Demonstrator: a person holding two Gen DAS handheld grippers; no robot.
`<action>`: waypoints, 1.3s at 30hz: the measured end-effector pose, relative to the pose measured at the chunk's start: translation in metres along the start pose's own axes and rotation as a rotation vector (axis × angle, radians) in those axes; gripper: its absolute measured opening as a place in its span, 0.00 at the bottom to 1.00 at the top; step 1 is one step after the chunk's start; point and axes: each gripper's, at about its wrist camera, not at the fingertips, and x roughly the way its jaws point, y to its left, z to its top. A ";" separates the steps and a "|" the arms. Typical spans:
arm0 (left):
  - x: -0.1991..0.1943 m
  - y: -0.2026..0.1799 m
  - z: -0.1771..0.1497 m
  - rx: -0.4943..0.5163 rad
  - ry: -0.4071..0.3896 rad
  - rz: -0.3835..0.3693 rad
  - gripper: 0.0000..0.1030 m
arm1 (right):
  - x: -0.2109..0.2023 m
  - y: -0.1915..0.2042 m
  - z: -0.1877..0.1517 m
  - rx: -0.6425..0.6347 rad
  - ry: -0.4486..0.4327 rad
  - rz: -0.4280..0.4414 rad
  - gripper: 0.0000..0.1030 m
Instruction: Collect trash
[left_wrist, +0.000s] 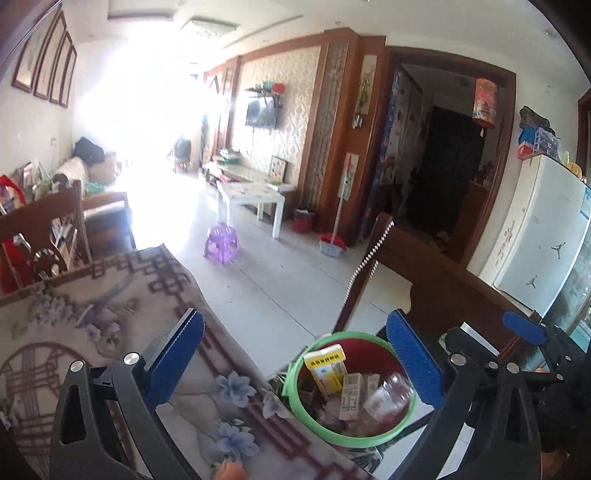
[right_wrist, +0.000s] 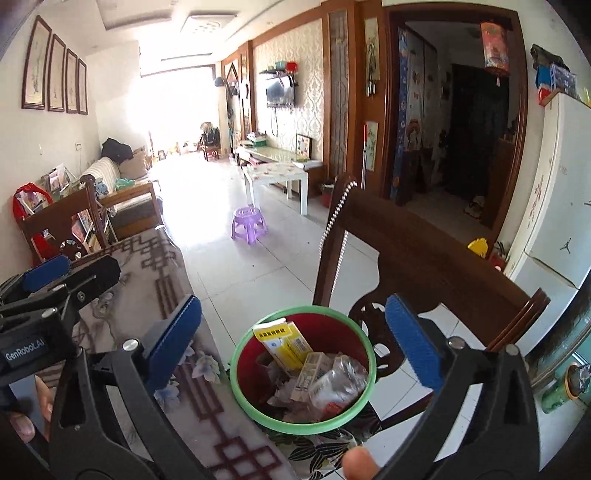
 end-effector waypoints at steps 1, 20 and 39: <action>-0.011 0.002 0.003 0.005 -0.031 0.028 0.92 | -0.008 0.006 0.002 -0.009 -0.031 0.006 0.95; -0.124 0.125 -0.012 -0.186 -0.036 0.269 0.92 | -0.088 0.102 -0.006 0.045 -0.128 0.063 0.95; -0.158 0.148 -0.015 -0.204 -0.040 0.265 0.92 | -0.110 0.129 -0.018 0.037 -0.102 0.032 0.95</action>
